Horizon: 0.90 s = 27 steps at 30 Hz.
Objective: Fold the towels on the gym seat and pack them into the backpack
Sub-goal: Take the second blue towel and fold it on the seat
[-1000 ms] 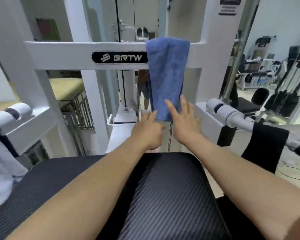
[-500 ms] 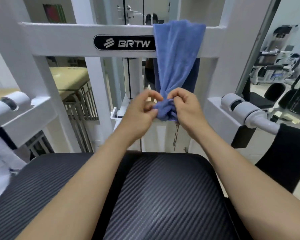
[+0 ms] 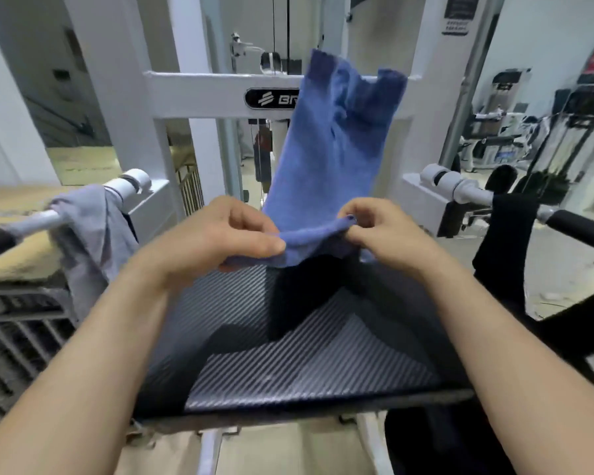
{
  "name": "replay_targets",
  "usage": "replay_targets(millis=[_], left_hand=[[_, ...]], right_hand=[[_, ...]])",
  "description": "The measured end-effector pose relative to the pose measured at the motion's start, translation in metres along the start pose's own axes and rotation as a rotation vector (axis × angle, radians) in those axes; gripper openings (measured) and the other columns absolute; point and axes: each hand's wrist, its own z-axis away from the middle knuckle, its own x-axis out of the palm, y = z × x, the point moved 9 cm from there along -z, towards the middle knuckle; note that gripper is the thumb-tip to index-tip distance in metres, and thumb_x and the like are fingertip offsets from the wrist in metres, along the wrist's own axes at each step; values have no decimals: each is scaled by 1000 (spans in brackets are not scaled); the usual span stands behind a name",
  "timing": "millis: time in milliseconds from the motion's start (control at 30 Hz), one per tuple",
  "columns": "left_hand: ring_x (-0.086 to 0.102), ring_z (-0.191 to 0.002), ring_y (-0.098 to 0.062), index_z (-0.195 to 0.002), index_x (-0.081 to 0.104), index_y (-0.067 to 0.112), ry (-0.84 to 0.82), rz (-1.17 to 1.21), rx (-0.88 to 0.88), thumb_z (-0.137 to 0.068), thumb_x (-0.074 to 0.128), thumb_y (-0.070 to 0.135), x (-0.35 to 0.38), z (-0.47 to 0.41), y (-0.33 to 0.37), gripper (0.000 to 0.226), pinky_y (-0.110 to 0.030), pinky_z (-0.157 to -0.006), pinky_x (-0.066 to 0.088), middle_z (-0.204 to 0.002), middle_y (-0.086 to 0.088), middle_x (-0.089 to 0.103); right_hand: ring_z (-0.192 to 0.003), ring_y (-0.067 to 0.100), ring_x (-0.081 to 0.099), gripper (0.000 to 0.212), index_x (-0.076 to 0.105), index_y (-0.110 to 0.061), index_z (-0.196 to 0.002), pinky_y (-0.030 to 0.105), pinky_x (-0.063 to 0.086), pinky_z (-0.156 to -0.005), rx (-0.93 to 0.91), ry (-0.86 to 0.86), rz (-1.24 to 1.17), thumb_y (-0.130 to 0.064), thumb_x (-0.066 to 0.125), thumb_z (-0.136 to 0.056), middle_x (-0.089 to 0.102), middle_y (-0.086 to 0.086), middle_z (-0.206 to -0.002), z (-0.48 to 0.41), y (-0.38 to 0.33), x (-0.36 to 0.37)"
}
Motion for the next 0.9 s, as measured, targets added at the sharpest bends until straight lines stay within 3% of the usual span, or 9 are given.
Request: replay_targets(millis=[167, 267, 400, 433, 533, 633, 733, 833, 900], left_hand=[[64, -71, -15, -84, 74, 3, 57, 184, 177, -65, 78, 30, -19, 72, 15, 33, -23, -64, 50, -76, -8, 70], [63, -51, -4, -82, 77, 22, -14, 456, 155, -80, 59, 29, 0, 102, 23, 19, -14, -49, 49, -62, 2, 69], [63, -57, -1, -73, 78, 26, -202, 455, 127, -77, 53, 20, 43, 133, 48, 26, -13, -56, 50, -65, 6, 69], [63, -58, -1, -66, 78, 26, -166, 487, 104, -75, 52, 16, 43, 136, 52, 29, -13, -57, 50, -64, 7, 69], [62, -64, -7, -72, 75, 21, -54, 521, 47, -84, 57, 18, 28, 133, 50, 22, -20, -61, 52, -71, 2, 68], [57, -75, -15, -91, 65, 10, 141, 178, 10, -91, 65, 27, 7, 118, 37, 17, -34, -72, 45, -82, -10, 65], [59, -69, -12, -88, 59, 12, 311, 126, 87, -85, 71, 31, -2, 107, 45, 23, -29, -66, 47, -78, -10, 68], [60, -73, -12, -95, 57, 16, 300, 136, 128, -67, 83, 36, 0, 104, 42, 44, -29, -69, 50, -85, -6, 67], [63, -77, -11, -102, 60, 17, 145, 141, 34, -60, 84, 28, 12, 105, 18, 50, -28, -72, 53, -90, -3, 69]], right_hand=[[-54, 9, 41, 30, 63, -15, -63, 22, 35, -52, -4, -428, -331, -28, 63, -89, 49, 1, -60, 86, -68, 35], [-47, 2, 46, 29, 71, -24, -59, 14, 39, -48, -42, -650, -536, -48, 85, -57, 55, -11, -54, 136, -122, 57], [-78, 18, 65, 5, 69, -18, -59, 1, 42, -63, -187, -353, -523, -15, 69, -55, 61, -17, -60, 146, -154, 76], [-93, 25, 66, 13, 68, -12, -54, 1, 44, -66, -188, -461, -424, -11, 66, -67, 64, -15, -61, 151, -160, 86], [-113, 15, 58, 38, 66, -3, -112, 24, 47, -92, -175, -812, -448, -26, 72, -83, 69, -5, -111, 166, -179, 93], [-85, 11, 59, 34, 65, -20, -105, 30, 45, -74, -49, -526, -424, -46, 61, -85, 66, -5, -94, 147, -160, 71], [-96, 10, 66, 25, 65, -19, -112, 29, 52, -86, -92, -369, -348, -19, 69, -87, 72, -2, -102, 128, -156, 80], [-73, 10, 59, 14, 68, -4, -93, 30, 48, -68, -85, -234, -232, -15, 66, -84, 67, 6, -79, 119, -143, 67], [-62, 10, 53, 13, 64, 2, -82, 23, 42, -57, 0, -83, -393, -10, 64, -86, 57, 6, -68, 112, -129, 40]])
